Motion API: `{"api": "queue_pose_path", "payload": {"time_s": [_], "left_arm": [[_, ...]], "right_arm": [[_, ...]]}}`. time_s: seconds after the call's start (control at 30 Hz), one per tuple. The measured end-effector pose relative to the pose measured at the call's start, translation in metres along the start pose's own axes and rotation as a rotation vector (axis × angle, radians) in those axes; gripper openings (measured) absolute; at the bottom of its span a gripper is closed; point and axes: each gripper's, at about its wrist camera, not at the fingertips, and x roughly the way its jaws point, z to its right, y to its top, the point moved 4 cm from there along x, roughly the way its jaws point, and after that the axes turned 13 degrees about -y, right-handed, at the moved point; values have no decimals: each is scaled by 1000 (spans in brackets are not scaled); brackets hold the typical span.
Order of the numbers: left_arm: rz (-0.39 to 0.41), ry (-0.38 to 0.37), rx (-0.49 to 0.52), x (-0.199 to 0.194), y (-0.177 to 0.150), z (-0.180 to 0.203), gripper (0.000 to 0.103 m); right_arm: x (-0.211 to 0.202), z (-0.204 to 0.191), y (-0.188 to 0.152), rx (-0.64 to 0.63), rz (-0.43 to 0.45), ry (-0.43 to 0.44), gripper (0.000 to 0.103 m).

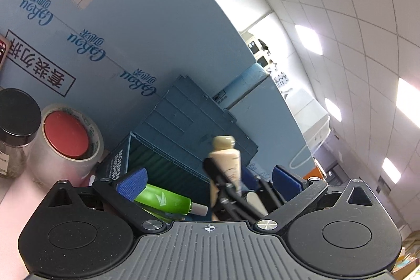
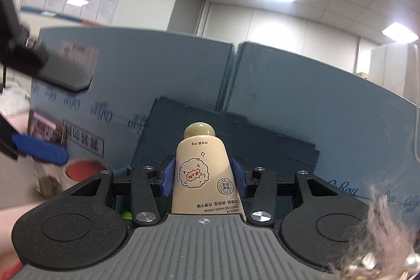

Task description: Organize rigid objects

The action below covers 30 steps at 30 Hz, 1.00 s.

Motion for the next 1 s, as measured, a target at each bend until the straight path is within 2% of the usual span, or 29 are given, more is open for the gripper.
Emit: {"api": "queue_pose_path", "payload": {"time_s": [0.13,0.27,0.5,0.6,0.73,0.83,0.87,1.0], "left_arm": [[-4,2,-4,3,0,-2,102],[-7,6,-8,4,0,-4,102],[-11,7,-8,5,-1,-5,102],[-13,5,-6,5,-1,-4,102],[-13,2,-3,6,-1,-2,102],[-3,-7,4,6,-1,0,102],[3,-11,8,6,-1,1,102],[43,-37,47,4,-2,11,102]], "right_arm": [[3,-13,-12,-112,2,-4,43],[7,-24,-23,-198,-12,35,43],[9,-20,-26,-169,-50,103,43],[12,-16,-24,-115,-81,127,41],[13,-12,-20,-27,-116,158,44],[5,-7,-15,11,-97,128,55],[2,-3,-12,45,-96,127,61],[-13,20,-3,207,-90,112,70]]}}
